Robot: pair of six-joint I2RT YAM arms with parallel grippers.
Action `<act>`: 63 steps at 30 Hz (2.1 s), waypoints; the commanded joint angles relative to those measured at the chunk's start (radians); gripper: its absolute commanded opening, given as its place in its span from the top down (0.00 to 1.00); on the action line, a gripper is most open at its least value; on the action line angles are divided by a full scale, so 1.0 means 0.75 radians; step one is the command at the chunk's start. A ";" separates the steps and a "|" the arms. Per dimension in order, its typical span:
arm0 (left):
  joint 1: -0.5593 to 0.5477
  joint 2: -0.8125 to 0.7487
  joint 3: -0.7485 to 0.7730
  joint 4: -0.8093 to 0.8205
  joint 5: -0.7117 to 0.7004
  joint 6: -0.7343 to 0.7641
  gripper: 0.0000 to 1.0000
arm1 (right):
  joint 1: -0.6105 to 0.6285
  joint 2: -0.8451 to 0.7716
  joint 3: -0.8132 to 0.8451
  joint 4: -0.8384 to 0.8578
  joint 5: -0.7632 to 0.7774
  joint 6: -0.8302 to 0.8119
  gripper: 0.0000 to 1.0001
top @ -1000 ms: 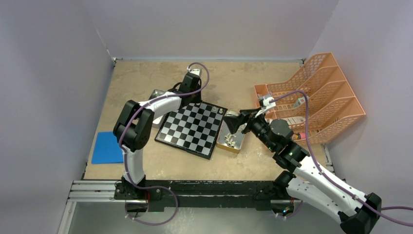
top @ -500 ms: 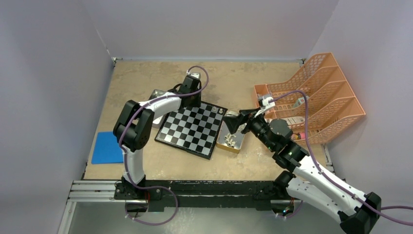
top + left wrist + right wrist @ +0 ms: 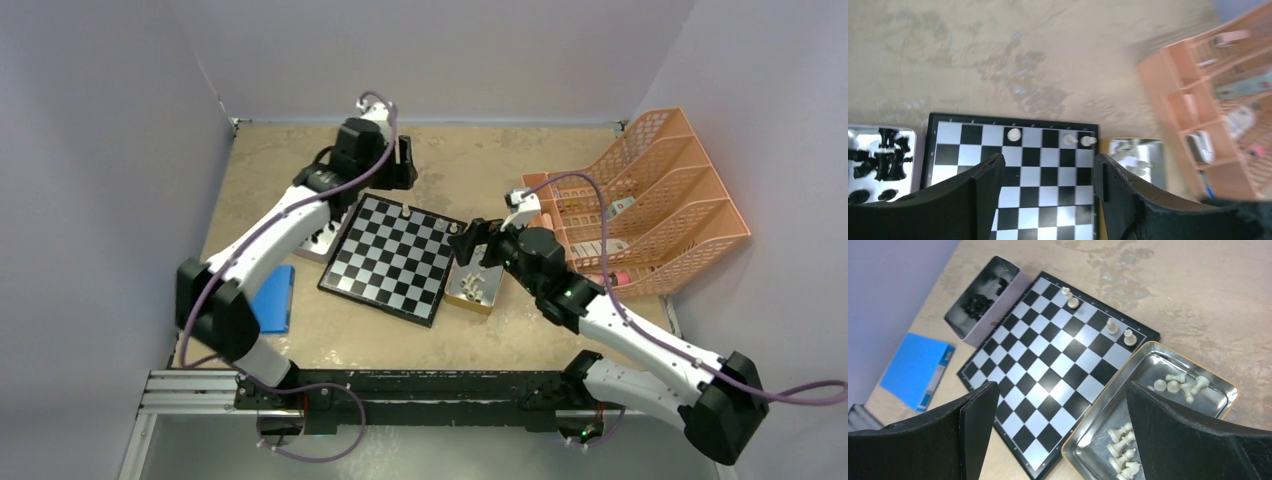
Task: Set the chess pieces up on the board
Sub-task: Pick up the chess piece from the storage box.
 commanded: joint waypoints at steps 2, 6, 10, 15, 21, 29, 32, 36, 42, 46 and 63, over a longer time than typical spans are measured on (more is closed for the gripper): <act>0.002 -0.314 -0.058 -0.024 0.236 0.070 0.32 | -0.007 0.122 0.098 -0.009 0.165 0.012 0.03; 0.002 -0.460 -0.147 -0.119 0.307 0.117 0.31 | -0.010 0.218 0.114 -0.020 0.225 -0.005 0.12; 0.001 -0.617 -0.324 -0.153 0.350 0.162 0.30 | -0.041 0.301 0.114 -0.010 0.258 -0.017 0.28; 0.002 -0.810 -0.545 -0.160 0.363 0.165 0.29 | -0.145 0.479 0.146 -0.009 0.188 -0.020 0.53; 0.002 -0.985 -0.703 -0.175 0.330 0.156 0.29 | -0.219 0.670 0.198 0.008 0.106 -0.036 0.65; 0.001 -1.038 -0.716 -0.219 0.215 0.180 0.29 | -0.224 0.859 0.295 -0.024 0.085 -0.034 0.68; 0.000 -1.029 -0.714 -0.222 0.202 0.192 0.29 | -0.224 0.897 0.320 -0.050 0.095 -0.022 0.72; -0.001 -1.031 -0.708 -0.234 0.196 0.190 0.29 | -0.225 0.923 0.336 -0.085 0.101 -0.015 0.75; 0.000 -1.046 -0.717 -0.232 0.194 0.184 0.29 | -0.223 0.940 0.350 -0.127 0.119 -0.015 0.74; 0.000 -1.040 -0.716 -0.233 0.187 0.184 0.29 | -0.223 0.943 0.348 -0.130 0.114 -0.017 0.72; -0.001 -1.052 -0.716 -0.242 0.135 0.176 0.29 | -0.222 0.927 0.370 -0.164 0.166 -0.052 0.86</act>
